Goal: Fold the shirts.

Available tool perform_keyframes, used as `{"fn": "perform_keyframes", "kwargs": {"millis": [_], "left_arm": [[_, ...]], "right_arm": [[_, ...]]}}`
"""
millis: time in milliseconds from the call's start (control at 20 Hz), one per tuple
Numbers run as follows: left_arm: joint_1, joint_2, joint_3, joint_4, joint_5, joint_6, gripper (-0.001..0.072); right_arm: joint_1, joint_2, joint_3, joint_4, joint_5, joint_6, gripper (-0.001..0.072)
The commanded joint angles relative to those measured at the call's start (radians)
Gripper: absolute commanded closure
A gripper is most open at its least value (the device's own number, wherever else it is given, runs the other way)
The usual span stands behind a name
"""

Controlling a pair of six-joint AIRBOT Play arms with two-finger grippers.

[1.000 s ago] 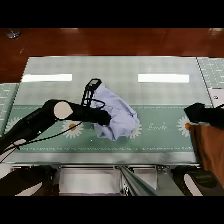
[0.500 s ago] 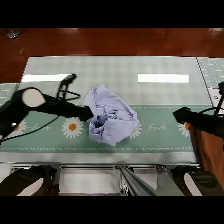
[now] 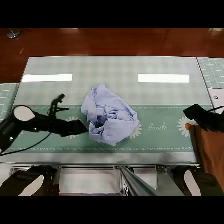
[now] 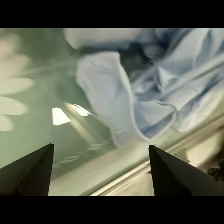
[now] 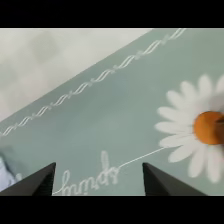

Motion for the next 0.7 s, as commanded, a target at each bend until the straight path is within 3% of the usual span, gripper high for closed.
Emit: {"fn": "perform_keyframes", "kwargs": {"millis": [0,100,350,450,650], "left_arm": [[-0.089,-0.045,-0.122,-0.281,0.097,0.177,0.0006],[-0.189,-0.083,-0.12,-0.345,0.185,0.237,0.0006],[-0.346,-0.184,-0.079,-0.423,0.365,0.233,0.0021],[-0.309,-0.191,-0.048,-0.422,0.32,0.24,0.0651],[-0.194,-0.19,0.002,-0.422,0.165,0.312,0.0671]], "right_arm": [[-0.013,-0.144,-0.009,0.249,-0.03,-0.15,0.009],[-0.013,-0.251,-0.009,0.38,-0.062,-0.232,0.009],[0.051,-0.461,-0.008,0.605,-0.131,-0.37,0.009],[0.15,-0.55,0.021,0.612,-0.158,-0.373,0.009],[0.294,-0.753,0.2,0.61,-0.148,-0.38,0.0091]]}}
